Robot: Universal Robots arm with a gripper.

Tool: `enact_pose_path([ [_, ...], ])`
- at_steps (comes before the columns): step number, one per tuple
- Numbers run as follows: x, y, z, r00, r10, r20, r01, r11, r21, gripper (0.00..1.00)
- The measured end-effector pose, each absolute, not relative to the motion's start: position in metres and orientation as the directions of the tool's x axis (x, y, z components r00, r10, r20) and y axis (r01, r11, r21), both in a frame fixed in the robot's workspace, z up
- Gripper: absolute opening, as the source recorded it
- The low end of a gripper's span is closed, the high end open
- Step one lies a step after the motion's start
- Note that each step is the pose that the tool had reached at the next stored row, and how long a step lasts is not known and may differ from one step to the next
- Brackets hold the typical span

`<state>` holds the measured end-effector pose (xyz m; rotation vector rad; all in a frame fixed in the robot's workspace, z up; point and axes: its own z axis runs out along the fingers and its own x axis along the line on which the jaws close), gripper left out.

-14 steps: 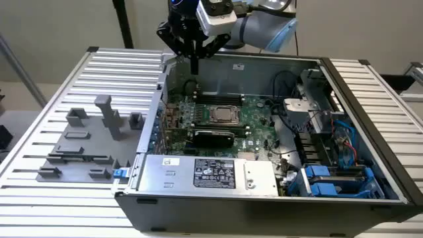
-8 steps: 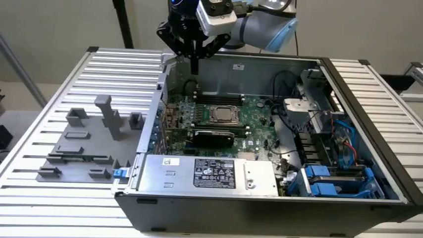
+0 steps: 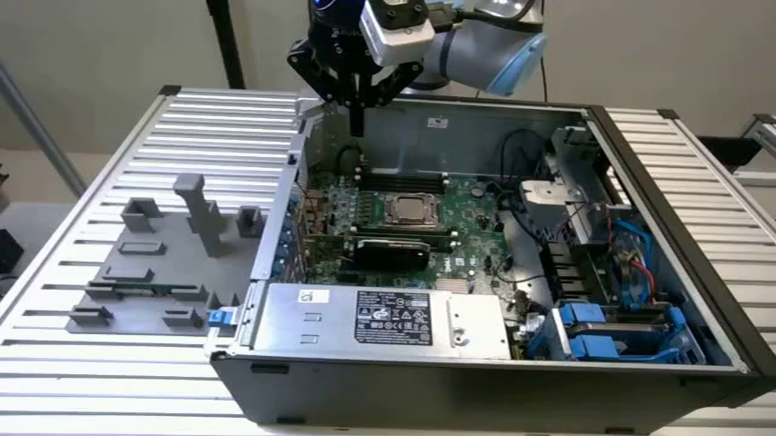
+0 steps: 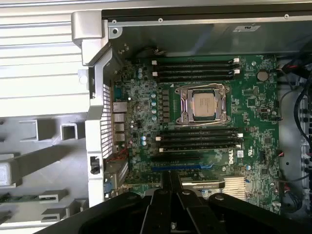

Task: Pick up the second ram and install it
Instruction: 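Reach for the second ram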

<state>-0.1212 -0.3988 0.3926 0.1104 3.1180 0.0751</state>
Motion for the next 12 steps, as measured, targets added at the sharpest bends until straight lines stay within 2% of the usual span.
enact_pose_path([
  [12,-0.158,-0.423,0.393,-0.997,0.071,-0.021,0.070,0.996,0.049,0.00],
])
